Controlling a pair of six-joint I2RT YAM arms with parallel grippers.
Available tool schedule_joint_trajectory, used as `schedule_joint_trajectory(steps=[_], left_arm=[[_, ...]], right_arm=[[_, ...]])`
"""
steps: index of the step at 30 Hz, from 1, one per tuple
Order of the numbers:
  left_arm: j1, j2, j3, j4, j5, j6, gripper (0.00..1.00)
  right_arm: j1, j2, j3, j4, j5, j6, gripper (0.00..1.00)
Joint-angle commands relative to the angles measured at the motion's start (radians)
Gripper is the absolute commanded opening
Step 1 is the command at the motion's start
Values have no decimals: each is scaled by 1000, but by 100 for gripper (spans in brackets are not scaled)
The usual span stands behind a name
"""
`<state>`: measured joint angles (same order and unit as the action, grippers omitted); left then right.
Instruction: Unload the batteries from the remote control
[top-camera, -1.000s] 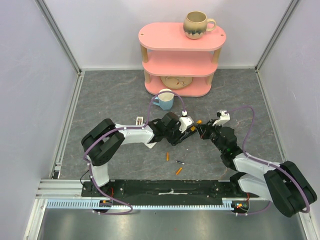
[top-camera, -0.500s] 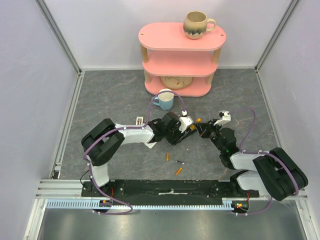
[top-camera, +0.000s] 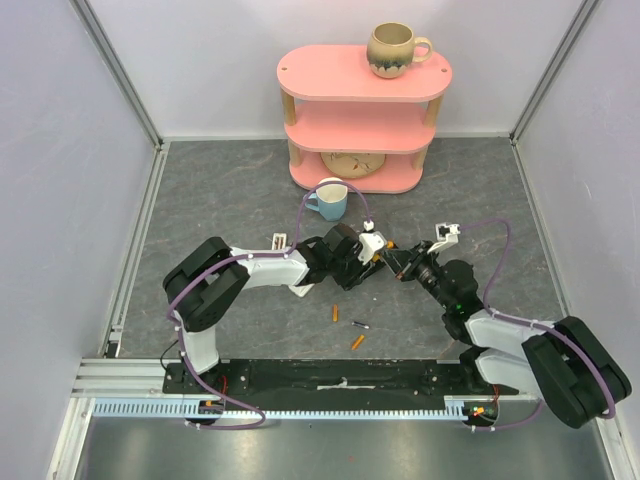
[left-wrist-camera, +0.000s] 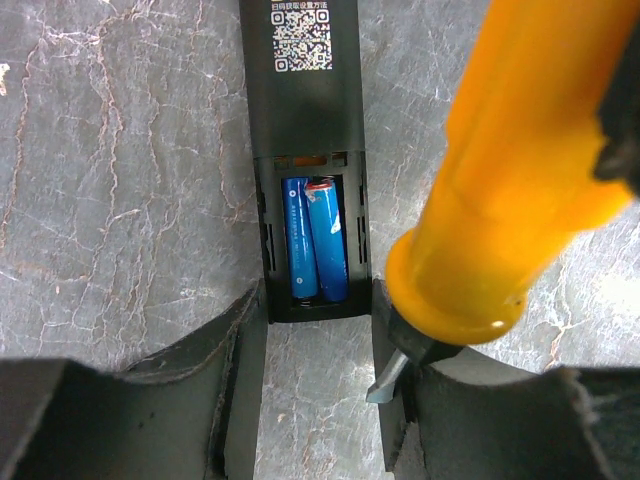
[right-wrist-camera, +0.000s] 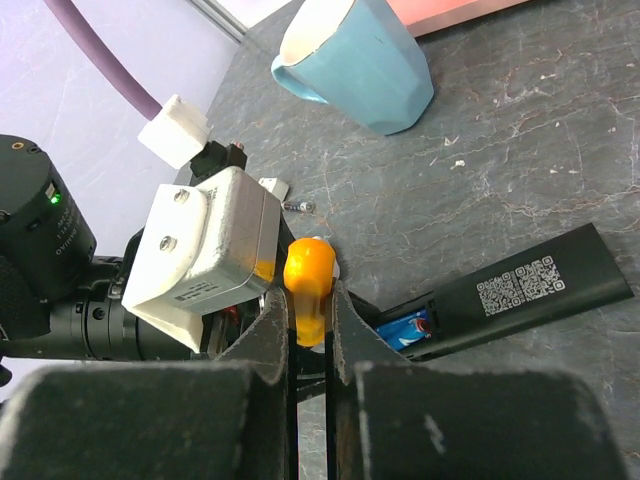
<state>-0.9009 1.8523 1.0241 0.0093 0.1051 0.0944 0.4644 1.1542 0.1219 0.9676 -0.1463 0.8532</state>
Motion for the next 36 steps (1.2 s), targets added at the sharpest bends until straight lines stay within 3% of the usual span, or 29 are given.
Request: schedule_joint_trajectory(steps=[1, 7, 13, 25, 36], left_arm=[[3, 58, -19, -80, -74, -10, 15], [7, 30, -39, -60, -64, -15, 17], [19, 1, -59, -39, -28, -21, 33], [20, 7, -53, -46, -22, -21, 33], [20, 12, -52, -49, -25, -21, 33]], right_arm=[[0, -36, 22, -44, -39, 17, 0], [0, -111, 50, -231, 74, -74, 0], [0, -131, 120, -337, 200, -167, 0], [-1, 19, 182, -279, 241, -197, 0], [-3, -31, 163, -293, 284, -203, 0]])
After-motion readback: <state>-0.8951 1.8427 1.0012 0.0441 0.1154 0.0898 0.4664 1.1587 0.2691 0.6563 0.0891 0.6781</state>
